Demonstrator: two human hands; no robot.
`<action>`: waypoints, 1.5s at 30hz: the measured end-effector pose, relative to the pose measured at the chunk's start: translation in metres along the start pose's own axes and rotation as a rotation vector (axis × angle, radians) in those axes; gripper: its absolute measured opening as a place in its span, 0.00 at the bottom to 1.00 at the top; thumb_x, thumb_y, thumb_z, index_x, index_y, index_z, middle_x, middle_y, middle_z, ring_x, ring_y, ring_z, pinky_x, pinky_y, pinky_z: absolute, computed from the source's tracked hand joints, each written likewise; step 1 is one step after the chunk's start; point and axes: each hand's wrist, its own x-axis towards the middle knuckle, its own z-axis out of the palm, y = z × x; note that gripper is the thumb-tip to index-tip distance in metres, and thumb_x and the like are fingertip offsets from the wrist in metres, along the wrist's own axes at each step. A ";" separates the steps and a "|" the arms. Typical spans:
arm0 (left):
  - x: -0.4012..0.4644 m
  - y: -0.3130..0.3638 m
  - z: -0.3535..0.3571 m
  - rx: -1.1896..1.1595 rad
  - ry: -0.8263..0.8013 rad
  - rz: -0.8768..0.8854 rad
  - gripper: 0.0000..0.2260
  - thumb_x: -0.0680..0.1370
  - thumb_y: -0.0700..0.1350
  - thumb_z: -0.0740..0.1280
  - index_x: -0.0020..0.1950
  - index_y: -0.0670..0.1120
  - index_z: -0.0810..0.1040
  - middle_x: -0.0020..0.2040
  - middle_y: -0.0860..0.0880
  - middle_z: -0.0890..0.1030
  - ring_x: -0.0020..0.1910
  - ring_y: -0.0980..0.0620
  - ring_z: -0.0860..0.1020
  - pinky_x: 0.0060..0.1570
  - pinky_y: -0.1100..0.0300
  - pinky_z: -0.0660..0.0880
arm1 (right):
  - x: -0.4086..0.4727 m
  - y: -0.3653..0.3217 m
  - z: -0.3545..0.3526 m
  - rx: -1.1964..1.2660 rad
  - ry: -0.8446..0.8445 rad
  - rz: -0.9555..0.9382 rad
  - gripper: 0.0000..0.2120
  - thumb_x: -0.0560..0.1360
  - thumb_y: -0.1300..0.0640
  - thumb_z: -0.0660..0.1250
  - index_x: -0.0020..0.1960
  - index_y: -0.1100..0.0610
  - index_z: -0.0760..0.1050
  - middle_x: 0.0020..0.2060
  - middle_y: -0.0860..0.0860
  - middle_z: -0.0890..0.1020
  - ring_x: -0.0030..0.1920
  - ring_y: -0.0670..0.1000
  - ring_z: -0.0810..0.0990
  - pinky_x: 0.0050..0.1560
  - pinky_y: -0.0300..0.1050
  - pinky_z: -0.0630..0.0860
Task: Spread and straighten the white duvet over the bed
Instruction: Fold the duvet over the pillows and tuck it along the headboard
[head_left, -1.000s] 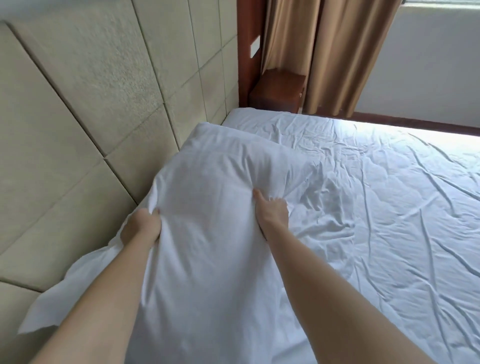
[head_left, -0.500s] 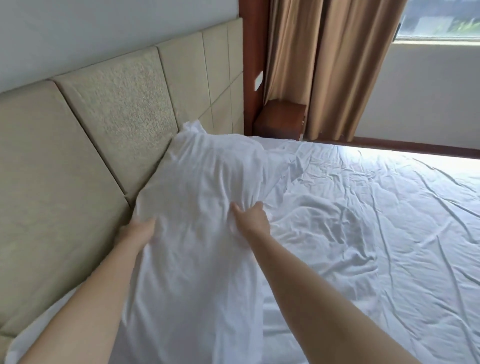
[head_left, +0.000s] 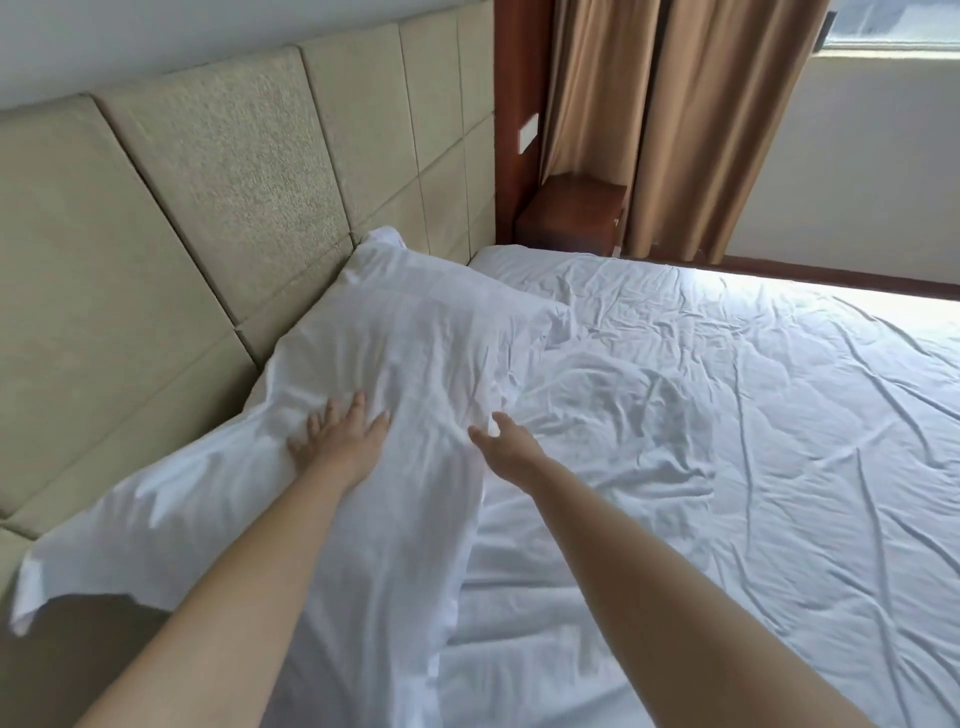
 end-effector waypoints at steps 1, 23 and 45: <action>-0.018 0.004 0.006 0.045 0.013 0.018 0.31 0.78 0.68 0.45 0.78 0.58 0.42 0.79 0.50 0.42 0.77 0.45 0.44 0.73 0.40 0.44 | -0.010 0.013 -0.005 -0.013 -0.017 -0.022 0.31 0.79 0.42 0.56 0.76 0.56 0.56 0.73 0.57 0.64 0.72 0.58 0.63 0.71 0.51 0.62; -0.153 0.016 0.081 0.307 0.292 0.059 0.23 0.80 0.56 0.56 0.74 0.52 0.61 0.71 0.49 0.63 0.67 0.46 0.64 0.63 0.49 0.64 | -0.057 0.063 -0.013 0.072 -0.169 -0.103 0.30 0.80 0.42 0.54 0.76 0.59 0.56 0.74 0.56 0.64 0.73 0.56 0.62 0.70 0.49 0.60; 0.123 -0.096 -0.008 -0.127 0.067 -0.353 0.43 0.71 0.75 0.49 0.78 0.50 0.53 0.74 0.41 0.61 0.72 0.41 0.62 0.68 0.47 0.61 | 0.088 -0.045 0.054 0.762 0.199 0.389 0.51 0.63 0.38 0.75 0.74 0.43 0.46 0.69 0.56 0.67 0.65 0.59 0.69 0.68 0.52 0.62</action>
